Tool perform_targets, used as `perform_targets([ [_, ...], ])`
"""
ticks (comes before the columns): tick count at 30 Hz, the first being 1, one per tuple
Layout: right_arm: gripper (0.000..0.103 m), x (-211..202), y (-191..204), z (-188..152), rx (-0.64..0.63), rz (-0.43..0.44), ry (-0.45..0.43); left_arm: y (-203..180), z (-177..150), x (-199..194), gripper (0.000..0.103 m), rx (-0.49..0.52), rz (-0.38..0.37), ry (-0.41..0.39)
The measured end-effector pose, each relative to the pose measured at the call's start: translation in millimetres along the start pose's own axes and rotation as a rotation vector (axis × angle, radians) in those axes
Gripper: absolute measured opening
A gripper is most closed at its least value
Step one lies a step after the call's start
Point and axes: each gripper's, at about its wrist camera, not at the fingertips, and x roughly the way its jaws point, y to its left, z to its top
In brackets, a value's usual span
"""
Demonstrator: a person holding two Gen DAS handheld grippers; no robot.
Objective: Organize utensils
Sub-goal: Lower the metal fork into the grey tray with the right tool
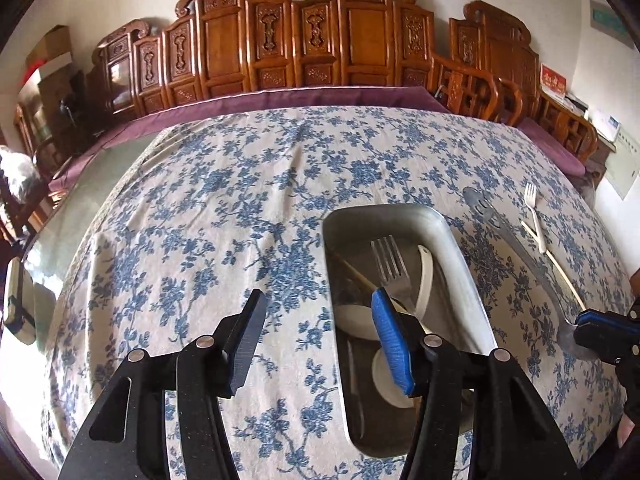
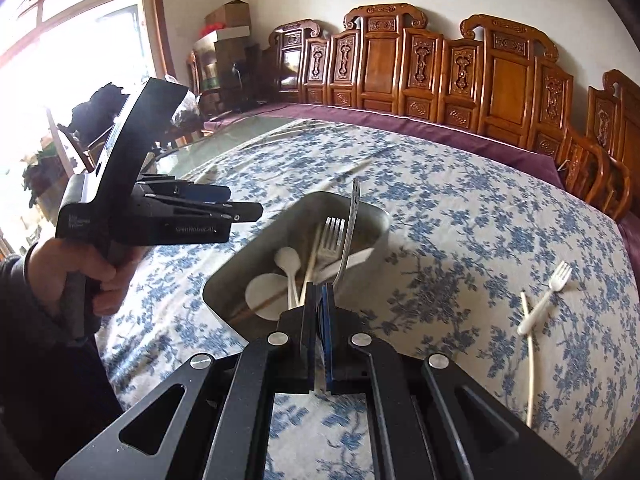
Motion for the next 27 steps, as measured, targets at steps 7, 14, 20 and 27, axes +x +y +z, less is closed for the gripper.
perform_targets([
  [7, 0.004, 25.8, 10.5, 17.0, 0.033, 0.047, 0.007, 27.0, -6.8, 6.7, 0.079, -0.079, 0.005, -0.009],
  [14, 0.004, 61.5, 17.6, 21.0, 0.068, 0.076, 0.045, 50.5, -8.3, 14.0, 0.079, -0.131, 0.005, 0.005],
  [20, 0.004, 89.0, 21.2, 13.6, 0.095, 0.093, 0.097, 60.8, -4.1, 11.4, 0.079, -0.16, 0.0, -0.005],
  [27, 0.004, 103.1, 22.4, 7.6, 0.126, 0.107, 0.121, 59.6, -3.7, 11.8, 0.079, -0.156, 0.0, -0.003],
])
